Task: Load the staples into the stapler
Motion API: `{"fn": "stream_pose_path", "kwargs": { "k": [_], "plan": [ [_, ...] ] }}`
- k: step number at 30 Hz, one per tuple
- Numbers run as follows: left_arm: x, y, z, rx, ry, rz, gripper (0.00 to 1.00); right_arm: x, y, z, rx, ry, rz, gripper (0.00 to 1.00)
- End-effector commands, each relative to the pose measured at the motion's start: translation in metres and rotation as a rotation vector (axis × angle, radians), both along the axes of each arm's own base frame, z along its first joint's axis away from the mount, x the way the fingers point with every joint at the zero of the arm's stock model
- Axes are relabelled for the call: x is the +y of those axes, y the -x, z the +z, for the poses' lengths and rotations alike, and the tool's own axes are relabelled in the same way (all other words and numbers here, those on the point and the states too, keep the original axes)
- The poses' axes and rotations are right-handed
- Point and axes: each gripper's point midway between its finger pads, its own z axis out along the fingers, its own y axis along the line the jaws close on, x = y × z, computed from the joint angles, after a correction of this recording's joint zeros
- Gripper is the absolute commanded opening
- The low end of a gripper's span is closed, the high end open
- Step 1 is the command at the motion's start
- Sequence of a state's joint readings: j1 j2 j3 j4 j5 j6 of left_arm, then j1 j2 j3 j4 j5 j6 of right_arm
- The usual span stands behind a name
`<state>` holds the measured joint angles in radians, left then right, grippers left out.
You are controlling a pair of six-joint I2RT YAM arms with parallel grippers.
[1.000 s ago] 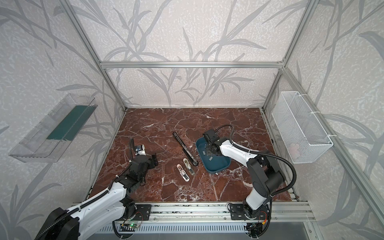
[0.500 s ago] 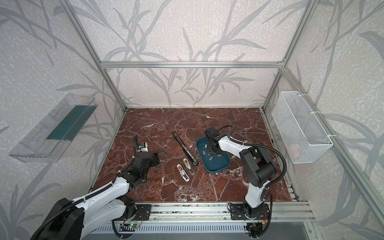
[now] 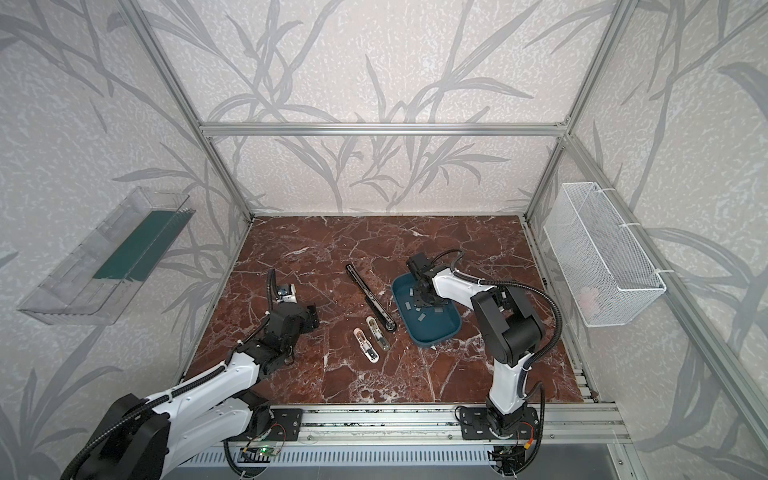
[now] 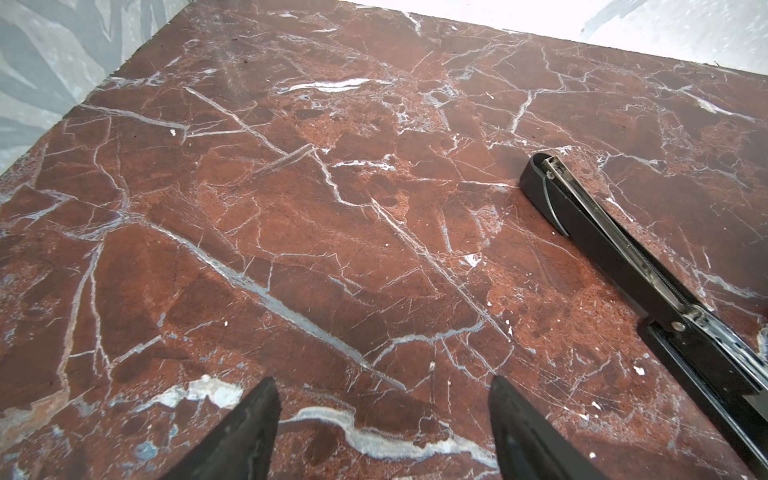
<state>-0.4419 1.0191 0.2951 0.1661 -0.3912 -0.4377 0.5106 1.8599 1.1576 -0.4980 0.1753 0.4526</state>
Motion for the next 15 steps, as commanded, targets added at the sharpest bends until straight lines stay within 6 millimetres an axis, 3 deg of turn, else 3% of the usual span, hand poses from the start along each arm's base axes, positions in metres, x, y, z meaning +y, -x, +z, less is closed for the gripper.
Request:
{"fn": "stream_pose_path", "kwargs": {
  "k": [1,15],
  "plan": [
    [0.002,-0.005,0.009,-0.02,0.007,0.025,0.78,-0.008,0.0,-0.001,0.007,0.031,-0.03,0.44],
    [0.002,-0.005,0.009,-0.021,0.007,0.026,0.78,-0.006,-0.01,-0.014,0.024,0.007,-0.058,0.44]
  ]
}}
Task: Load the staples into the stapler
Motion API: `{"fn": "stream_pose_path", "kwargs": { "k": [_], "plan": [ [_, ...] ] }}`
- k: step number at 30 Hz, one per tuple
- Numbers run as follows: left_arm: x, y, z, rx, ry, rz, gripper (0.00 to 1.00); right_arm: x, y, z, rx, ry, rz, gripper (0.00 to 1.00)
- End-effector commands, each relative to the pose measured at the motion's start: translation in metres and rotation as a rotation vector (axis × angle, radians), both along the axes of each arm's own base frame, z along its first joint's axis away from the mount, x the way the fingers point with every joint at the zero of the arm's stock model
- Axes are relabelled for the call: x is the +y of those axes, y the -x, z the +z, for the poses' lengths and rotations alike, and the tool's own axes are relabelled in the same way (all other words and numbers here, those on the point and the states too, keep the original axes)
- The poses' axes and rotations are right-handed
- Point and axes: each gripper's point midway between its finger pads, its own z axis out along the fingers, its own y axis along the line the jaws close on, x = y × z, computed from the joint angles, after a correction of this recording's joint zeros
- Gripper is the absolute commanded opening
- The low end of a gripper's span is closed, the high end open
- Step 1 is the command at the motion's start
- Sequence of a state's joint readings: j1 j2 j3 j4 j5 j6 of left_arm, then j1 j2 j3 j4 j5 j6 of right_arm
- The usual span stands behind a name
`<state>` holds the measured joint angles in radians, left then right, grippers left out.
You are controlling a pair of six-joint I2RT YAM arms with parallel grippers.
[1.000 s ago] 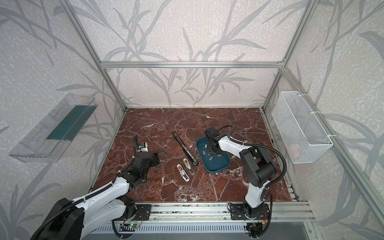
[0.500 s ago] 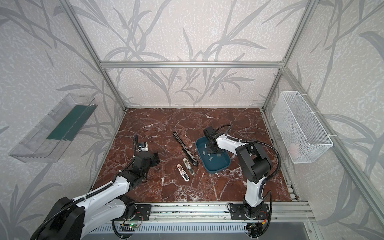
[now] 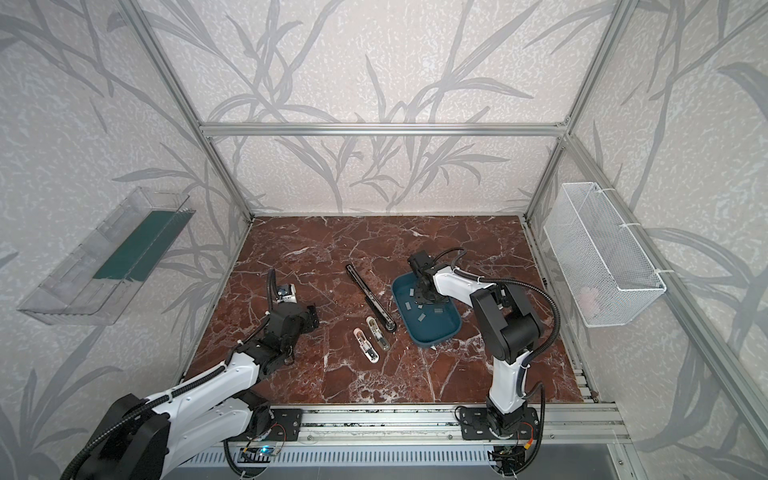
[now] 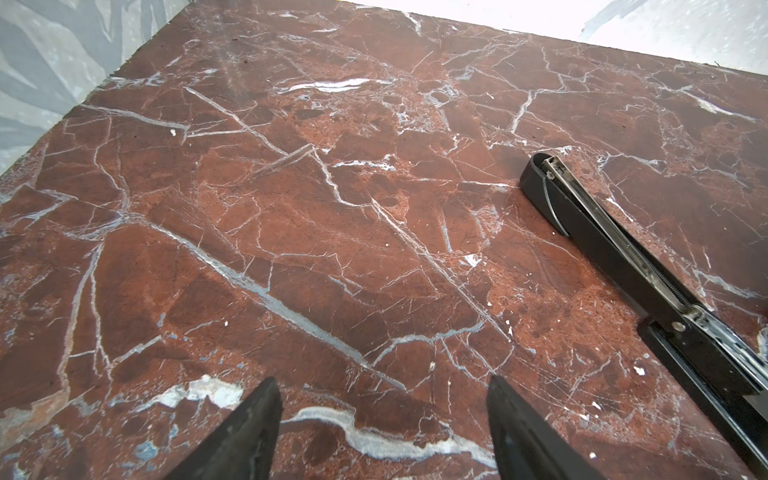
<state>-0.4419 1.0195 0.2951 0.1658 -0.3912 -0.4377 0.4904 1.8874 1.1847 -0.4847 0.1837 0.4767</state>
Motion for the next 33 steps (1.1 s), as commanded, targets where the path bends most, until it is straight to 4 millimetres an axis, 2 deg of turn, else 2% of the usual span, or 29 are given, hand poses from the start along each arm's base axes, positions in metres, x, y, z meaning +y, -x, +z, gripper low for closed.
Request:
{"fn": "stream_pose_path", "kwargs": {
  "k": [1,13,17,24,33],
  "plan": [
    [0.002,-0.006,0.01,-0.023,0.008,0.025,0.78,-0.003,0.003,-0.015,0.043,0.017,-0.013,0.44],
    [0.002,-0.006,0.01,-0.024,0.007,0.027,0.77,-0.011,0.003,-0.018,0.049,0.045,-0.032,0.41],
    [0.003,-0.005,0.009,-0.022,0.006,0.029,0.77,-0.014,0.002,-0.009,0.03,0.054,-0.029,0.42],
    [0.003,-0.006,0.01,-0.025,0.008,0.028,0.77,-0.006,0.001,0.009,-0.025,-0.006,0.004,0.44],
    [0.003,-0.005,0.01,-0.025,0.007,0.027,0.77,-0.009,0.0,0.008,-0.029,0.002,-0.01,0.43]
  ]
}}
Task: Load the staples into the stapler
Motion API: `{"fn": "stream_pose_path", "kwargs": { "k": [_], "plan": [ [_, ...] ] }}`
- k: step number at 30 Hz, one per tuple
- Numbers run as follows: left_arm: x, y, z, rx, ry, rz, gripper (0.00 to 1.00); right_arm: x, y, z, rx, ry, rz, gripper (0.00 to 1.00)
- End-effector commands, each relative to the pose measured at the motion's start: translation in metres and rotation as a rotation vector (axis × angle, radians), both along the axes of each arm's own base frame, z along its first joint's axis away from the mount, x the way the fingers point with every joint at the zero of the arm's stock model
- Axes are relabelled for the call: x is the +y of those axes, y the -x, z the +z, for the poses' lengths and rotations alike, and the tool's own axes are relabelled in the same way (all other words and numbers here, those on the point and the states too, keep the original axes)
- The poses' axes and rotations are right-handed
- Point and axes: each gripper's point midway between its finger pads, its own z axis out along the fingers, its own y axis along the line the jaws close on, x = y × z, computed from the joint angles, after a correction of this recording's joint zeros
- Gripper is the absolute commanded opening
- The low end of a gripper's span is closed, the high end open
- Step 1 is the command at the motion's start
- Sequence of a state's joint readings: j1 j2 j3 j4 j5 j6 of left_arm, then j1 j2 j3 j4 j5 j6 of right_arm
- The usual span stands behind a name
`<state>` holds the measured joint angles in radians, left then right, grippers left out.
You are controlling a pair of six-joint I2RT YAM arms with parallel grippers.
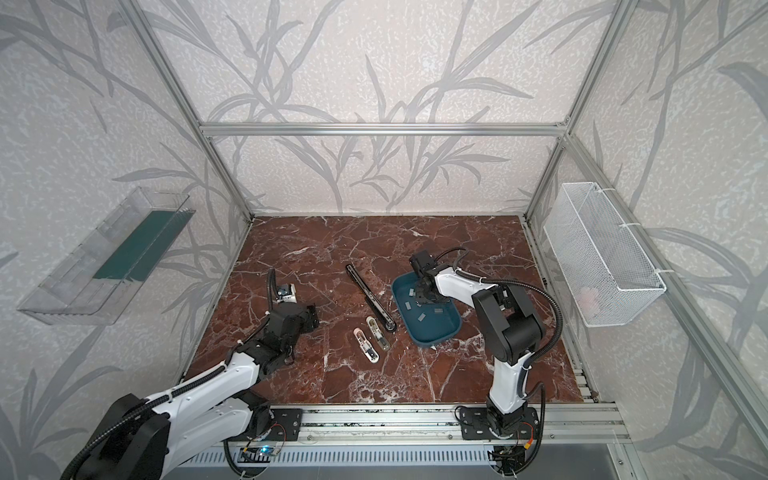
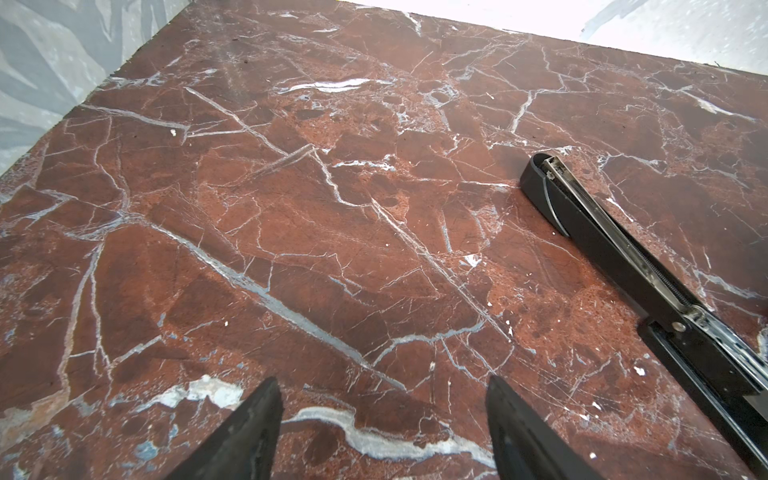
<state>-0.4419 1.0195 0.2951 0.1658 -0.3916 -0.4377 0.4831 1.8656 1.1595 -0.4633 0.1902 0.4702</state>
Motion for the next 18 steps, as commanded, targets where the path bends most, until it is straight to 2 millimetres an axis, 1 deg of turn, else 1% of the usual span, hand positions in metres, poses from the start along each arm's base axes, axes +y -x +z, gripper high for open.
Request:
{"fn": "stream_pose_path", "kwargs": {
  "k": [1,10,13,18],
  "plan": [
    [0.002,-0.006,0.01,-0.026,0.008,0.027,0.77,-0.003,0.0,0.007,-0.018,-0.004,-0.004,0.42],
    [0.003,-0.005,0.01,-0.026,0.008,0.027,0.77,-0.004,-0.005,0.02,-0.058,-0.023,-0.018,0.43],
    [0.003,-0.005,0.01,-0.027,0.01,0.027,0.77,-0.008,-0.007,0.018,-0.051,-0.018,-0.032,0.43],
    [0.003,-0.005,0.01,-0.029,0.009,0.027,0.77,-0.007,-0.007,0.011,-0.031,-0.02,-0.033,0.43]
  ]
}}
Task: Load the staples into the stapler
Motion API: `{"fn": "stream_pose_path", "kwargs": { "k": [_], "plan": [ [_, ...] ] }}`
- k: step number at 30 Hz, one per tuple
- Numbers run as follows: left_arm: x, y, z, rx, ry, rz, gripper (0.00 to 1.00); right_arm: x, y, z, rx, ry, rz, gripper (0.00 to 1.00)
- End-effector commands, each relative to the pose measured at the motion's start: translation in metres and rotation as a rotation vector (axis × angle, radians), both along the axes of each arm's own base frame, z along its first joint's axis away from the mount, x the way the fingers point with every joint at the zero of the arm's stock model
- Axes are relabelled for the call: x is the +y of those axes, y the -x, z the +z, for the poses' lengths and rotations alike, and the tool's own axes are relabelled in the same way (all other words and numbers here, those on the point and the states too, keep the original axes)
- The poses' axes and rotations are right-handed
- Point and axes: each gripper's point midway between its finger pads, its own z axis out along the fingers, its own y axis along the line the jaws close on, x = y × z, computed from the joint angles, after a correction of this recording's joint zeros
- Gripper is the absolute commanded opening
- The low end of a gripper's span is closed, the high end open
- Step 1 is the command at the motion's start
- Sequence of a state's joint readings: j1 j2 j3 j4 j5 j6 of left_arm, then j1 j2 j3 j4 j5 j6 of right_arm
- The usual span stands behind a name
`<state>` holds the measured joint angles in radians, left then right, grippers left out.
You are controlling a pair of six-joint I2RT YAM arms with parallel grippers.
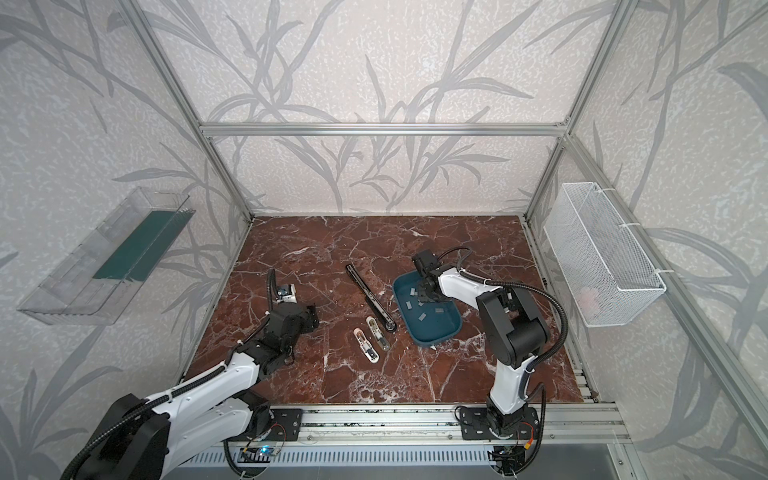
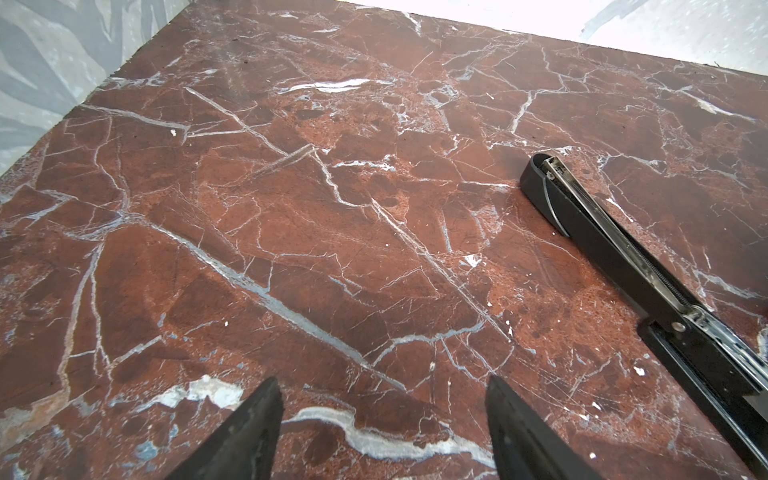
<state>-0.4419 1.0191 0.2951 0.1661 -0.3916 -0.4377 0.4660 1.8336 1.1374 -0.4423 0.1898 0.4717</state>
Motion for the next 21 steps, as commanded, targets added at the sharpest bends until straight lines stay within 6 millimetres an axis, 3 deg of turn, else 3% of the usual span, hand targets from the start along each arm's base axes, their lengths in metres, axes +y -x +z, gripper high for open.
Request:
{"fn": "stream_pose_path", "kwargs": {
  "k": [1,21],
  "plan": [
    [0.003,-0.005,0.01,-0.028,0.01,0.028,0.77,-0.001,-0.004,0.002,0.003,-0.002,-0.016,0.43],
    [0.003,-0.005,0.01,-0.028,0.009,0.024,0.77,0.004,-0.001,-0.018,0.06,-0.014,-0.013,0.33]
  ]
}}
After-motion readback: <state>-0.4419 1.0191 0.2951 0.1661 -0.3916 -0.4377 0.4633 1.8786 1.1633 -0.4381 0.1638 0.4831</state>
